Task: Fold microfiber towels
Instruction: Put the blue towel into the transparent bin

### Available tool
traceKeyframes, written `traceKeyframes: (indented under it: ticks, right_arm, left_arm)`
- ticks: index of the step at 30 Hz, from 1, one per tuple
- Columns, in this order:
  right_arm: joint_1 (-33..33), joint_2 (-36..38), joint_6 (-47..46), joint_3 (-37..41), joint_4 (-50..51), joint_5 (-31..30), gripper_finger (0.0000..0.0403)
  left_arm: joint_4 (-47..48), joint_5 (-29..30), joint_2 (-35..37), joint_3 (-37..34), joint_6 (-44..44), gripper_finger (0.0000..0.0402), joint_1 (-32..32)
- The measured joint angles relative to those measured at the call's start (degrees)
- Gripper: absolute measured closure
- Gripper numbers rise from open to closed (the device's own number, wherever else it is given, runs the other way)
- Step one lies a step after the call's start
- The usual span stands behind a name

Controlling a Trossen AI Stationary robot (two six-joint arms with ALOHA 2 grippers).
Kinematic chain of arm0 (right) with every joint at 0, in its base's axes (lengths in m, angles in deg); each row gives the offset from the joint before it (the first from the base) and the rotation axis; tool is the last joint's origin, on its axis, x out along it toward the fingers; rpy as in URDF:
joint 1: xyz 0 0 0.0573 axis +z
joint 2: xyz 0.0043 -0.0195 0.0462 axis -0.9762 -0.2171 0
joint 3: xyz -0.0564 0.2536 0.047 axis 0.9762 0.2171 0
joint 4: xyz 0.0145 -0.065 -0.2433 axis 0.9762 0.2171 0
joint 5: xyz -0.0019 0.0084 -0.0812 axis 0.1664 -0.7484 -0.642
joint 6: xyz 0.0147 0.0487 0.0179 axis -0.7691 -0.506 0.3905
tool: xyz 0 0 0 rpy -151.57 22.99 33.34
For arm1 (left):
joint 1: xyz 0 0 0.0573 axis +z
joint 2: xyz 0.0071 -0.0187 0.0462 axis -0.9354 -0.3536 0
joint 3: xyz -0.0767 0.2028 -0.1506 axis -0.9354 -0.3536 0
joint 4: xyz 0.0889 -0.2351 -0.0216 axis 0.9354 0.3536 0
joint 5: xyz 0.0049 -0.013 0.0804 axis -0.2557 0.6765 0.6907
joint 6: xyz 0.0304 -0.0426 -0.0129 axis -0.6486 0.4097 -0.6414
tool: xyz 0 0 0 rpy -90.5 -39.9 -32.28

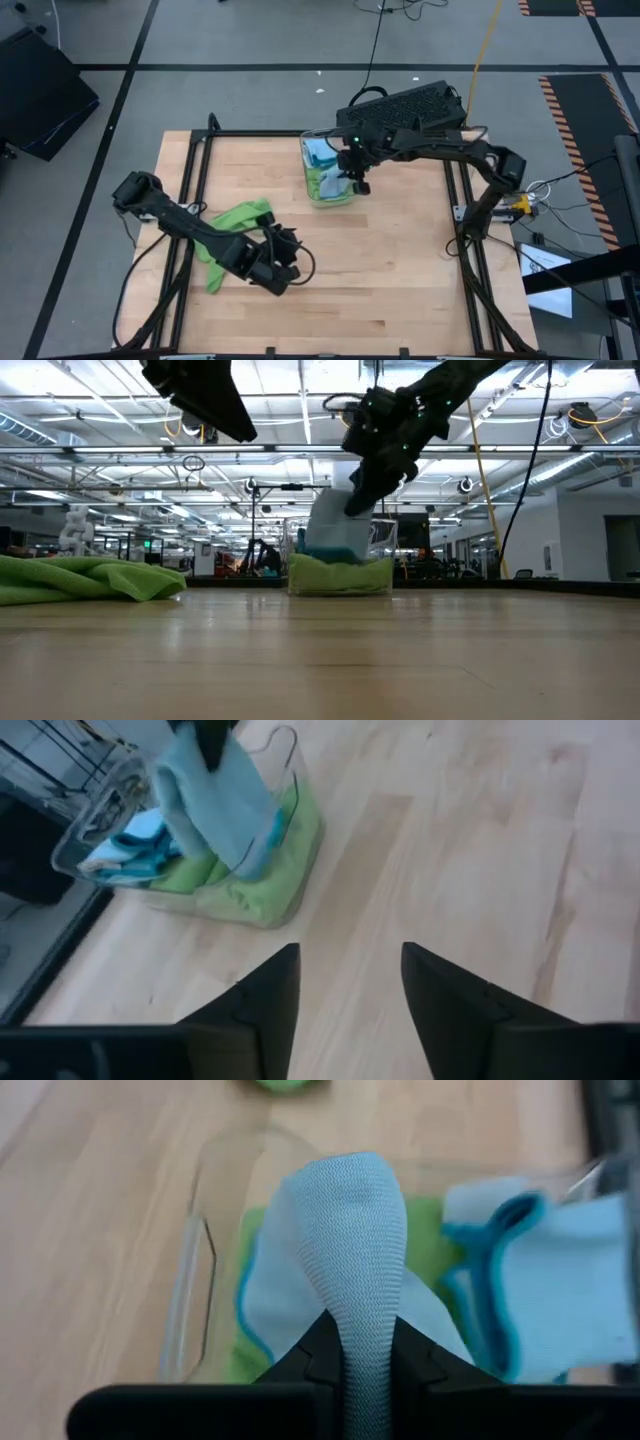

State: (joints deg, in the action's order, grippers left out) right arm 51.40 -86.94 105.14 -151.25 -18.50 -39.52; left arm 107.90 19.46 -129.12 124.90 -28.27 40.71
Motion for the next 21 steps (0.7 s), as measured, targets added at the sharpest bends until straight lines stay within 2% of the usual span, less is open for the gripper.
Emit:
traceKeyframes:
  ticks: [4, 11, 17, 21]
  right_arm:
    - [-0.1, -4.1, 0.9, -4.7, 8.2, 4.4, 0.0376]
    - [0.0, -6.9, 4.6, -12.2, 16.5, 6.2, 0.0375]
    - [-2.5, -8.0, 7.1, -17.9, 21.6, 12.7, 0.0376]
    - [-4.5, -12.7, 3.0, -25.2, 25.2, 18.6, 0.0377]
  left_arm:
    - [-0.6, 0.2, 0.0, 0.0, -1.5, 0.024, 0.4]
    - [-0.7, 0.2, 0.0, 0.0, -3.0, 0.0254, 0.8]
    - [-0.7, 0.2, 0.0, 0.0, -3.3, 0.0254, 0.9]
    - [-0.7, 0.2, 0.0, 0.0, -3.3, 0.0254, 1.0]
